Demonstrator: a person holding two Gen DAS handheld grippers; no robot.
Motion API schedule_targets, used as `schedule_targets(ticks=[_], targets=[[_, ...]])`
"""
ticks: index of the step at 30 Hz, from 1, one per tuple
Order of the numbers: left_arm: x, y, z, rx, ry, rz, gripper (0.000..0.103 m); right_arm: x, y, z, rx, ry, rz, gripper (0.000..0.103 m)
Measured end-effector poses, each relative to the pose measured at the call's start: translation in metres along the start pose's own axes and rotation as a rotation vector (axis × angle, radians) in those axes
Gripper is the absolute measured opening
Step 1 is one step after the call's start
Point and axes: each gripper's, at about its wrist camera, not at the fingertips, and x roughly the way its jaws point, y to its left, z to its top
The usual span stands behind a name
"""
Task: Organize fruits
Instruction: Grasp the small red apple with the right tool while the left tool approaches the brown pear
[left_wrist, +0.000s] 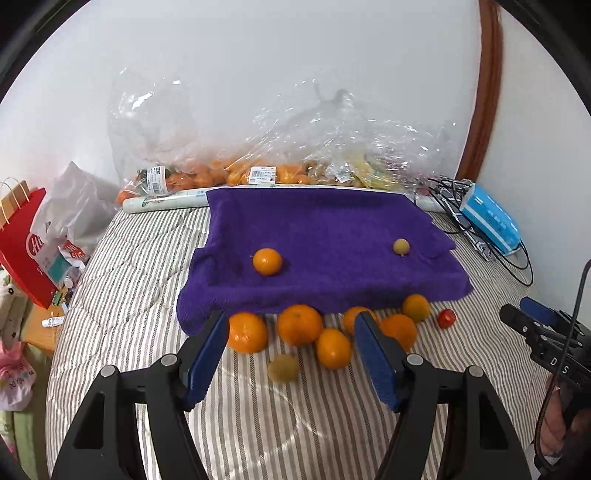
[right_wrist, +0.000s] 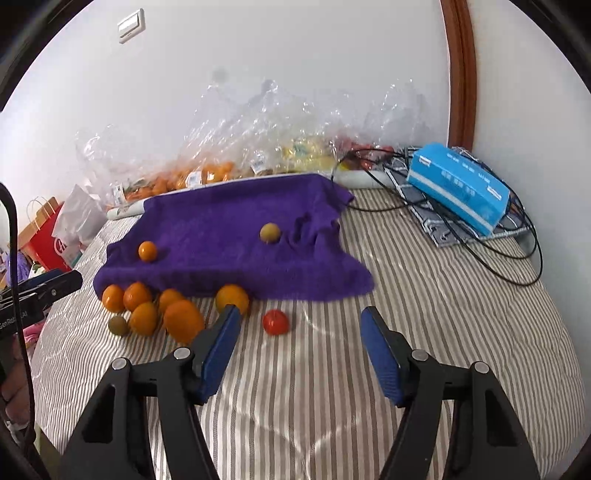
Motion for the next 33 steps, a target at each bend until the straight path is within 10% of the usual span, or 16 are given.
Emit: schedule_targets(ticks=[33], targets=[[0.059,0.071,-0.032,-0.185,0.164,0.051,0.068,0.087,0.016,-0.012,-0.075,0.122,0.025,0.046]])
